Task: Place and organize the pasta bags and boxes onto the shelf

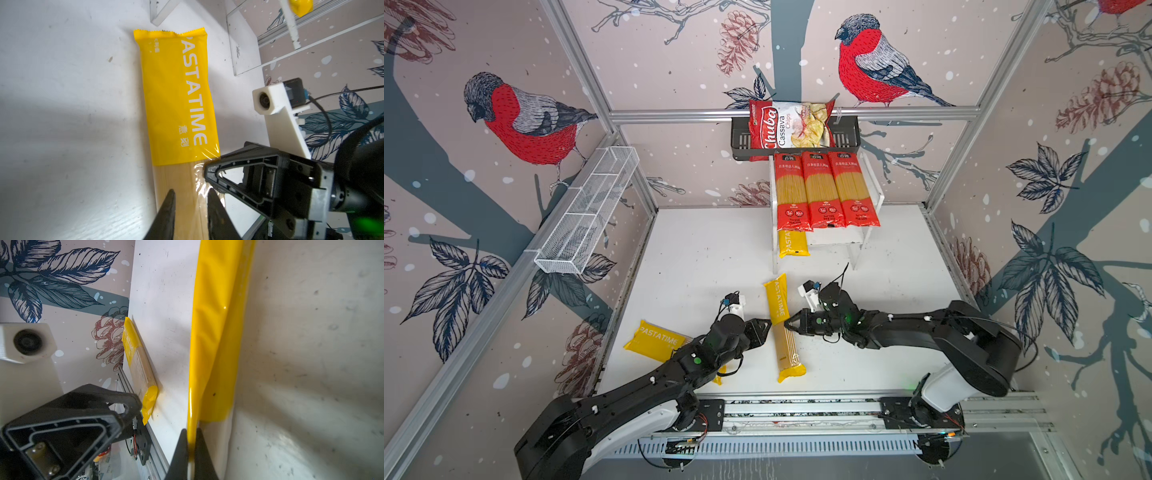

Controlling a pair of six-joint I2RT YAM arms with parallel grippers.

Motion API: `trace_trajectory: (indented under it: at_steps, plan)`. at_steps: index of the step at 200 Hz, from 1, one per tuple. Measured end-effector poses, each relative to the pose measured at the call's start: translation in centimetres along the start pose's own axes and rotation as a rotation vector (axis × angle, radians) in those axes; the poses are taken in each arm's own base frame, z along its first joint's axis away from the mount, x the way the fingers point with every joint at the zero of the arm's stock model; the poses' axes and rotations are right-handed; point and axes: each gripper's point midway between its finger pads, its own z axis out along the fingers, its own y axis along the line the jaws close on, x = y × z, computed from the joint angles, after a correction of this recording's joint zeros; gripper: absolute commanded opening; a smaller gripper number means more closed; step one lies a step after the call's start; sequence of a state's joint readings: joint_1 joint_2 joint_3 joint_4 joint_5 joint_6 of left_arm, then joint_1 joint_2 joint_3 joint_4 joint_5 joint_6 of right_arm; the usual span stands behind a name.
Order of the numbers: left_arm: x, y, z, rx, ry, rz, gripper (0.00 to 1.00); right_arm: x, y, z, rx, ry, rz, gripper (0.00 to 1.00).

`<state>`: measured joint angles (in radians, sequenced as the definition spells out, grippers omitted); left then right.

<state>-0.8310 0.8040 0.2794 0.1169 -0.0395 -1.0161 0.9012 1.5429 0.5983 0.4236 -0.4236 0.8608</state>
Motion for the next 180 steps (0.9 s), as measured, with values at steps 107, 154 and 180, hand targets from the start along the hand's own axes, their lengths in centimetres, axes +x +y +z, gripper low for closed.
trace_trajectory:
  at_steps: [107,154,180]
  plan:
    - [-3.9,-2.3,-2.0,0.196,-0.122,0.077,0.69,-2.5,5.0,-6.0,-0.023,-0.116,-0.304,0.00]
    - [-4.8,-5.0,-2.8,0.351,-0.165,0.107,0.75,-3.0,6.9,-7.5,-0.098,-0.162,-0.349,0.00]
    - [-4.5,-5.7,-2.5,0.400,-0.148,0.119,0.82,-3.1,7.5,-7.7,-0.130,-0.161,-0.354,0.00]
